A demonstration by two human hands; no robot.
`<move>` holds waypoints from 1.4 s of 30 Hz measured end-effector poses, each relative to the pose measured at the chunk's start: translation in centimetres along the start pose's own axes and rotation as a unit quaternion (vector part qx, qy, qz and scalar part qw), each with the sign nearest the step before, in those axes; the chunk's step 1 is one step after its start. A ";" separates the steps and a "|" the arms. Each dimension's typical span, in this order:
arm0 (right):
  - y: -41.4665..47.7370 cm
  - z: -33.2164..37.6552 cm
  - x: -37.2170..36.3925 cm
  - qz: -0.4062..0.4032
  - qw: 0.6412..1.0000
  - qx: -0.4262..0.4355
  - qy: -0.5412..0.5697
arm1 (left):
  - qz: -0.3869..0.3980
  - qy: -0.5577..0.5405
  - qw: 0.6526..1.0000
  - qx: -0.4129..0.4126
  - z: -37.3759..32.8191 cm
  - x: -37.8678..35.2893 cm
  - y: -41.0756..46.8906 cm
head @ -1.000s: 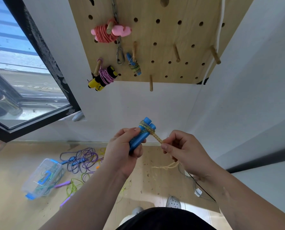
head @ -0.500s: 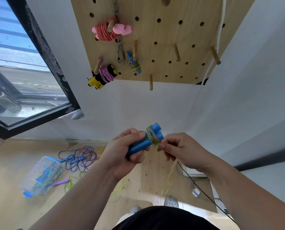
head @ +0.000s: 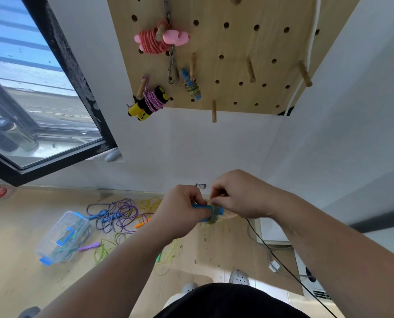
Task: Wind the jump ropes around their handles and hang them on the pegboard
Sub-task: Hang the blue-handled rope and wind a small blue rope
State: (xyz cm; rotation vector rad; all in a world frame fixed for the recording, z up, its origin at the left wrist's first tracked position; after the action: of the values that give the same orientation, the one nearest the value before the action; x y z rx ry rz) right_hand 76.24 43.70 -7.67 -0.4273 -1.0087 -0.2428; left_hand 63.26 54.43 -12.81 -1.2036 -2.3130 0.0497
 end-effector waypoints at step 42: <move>0.9 -3.0 0.0 0.114 0.994 0.005 0.003 | 0.163 -0.045 0.985 0.022 -1.0 0.0 -0.2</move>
State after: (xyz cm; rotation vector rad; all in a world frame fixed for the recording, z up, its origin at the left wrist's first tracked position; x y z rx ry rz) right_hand 78.84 43.13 -9.23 -0.5276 -0.9469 -0.0342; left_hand 63.55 54.15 -11.91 -1.5746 -2.1528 0.2761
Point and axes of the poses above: each hand's wrist, its own y-axis towards the middle knuckle, its own x-axis out of the back of the hand, z = x × y, the point moved 2 cm from there along y, towards the middle knuckle, and after that the axes turned 7 degrees about -z, right-handed, at the moved point
